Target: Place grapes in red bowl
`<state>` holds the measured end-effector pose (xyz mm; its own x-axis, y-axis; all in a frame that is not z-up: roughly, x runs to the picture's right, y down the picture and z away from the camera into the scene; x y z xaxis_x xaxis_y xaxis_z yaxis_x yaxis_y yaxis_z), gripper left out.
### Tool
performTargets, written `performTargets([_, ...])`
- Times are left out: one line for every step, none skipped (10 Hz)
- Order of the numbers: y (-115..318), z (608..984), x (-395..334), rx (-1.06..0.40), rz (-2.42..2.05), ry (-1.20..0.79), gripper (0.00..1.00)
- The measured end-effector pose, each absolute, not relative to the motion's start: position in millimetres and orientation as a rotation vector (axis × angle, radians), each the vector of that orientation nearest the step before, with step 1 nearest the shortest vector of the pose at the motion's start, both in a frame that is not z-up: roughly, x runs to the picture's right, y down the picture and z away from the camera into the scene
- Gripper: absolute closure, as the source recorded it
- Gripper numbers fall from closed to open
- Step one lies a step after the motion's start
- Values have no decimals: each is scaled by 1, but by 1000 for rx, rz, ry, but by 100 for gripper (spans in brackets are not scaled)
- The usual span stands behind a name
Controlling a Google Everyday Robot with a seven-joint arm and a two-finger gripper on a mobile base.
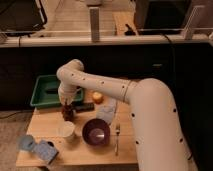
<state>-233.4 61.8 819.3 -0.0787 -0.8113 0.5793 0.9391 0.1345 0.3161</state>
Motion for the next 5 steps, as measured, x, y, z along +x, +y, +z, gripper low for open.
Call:
performTargets([60, 816, -232, -198, -1458, -764, 100])
performTargets([58, 814, -230, -182, -1449, -761, 100])
performTargets([52, 805, -225, -147, -1435, -756, 100])
performTargets([45, 796, -219, -118, -1423, -749, 100])
performTargets([40, 788, -215, -95, -1414, -745, 100])
